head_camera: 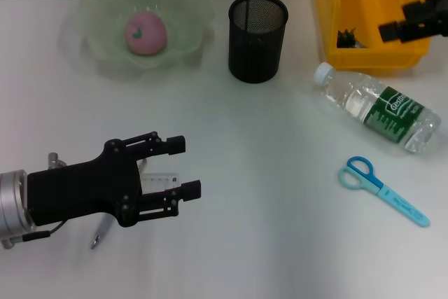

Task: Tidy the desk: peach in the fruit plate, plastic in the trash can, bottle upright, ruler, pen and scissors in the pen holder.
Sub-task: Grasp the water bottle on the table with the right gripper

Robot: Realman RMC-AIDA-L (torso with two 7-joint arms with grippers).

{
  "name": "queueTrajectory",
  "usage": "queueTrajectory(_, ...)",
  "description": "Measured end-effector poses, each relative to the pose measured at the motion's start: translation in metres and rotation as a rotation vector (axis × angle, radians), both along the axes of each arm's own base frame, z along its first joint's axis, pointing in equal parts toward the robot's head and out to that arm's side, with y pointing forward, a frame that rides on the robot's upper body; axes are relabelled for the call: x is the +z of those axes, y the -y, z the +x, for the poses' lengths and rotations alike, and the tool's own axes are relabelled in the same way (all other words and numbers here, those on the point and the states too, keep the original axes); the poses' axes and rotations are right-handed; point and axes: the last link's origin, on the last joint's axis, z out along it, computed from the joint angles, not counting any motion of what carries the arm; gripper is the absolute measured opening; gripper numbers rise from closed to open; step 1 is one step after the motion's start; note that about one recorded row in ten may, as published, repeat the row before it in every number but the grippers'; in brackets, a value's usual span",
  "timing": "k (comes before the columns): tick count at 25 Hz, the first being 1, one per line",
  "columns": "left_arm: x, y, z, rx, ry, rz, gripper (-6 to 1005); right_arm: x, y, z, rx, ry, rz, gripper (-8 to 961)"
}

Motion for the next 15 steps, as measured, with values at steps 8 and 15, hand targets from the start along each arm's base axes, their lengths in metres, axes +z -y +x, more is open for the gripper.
queueTrajectory(8, -0.001, 0.000, 0.000, -0.011, -0.006, 0.005, 758, -0.009, -0.007, -0.011, -0.139, 0.255, -0.129, 805)
queueTrajectory(15, -0.001, -0.001, 0.001, -0.012, -0.006, 0.005, 757, -0.029, -0.004, -0.005, -0.169, 0.405, -0.170, 819)
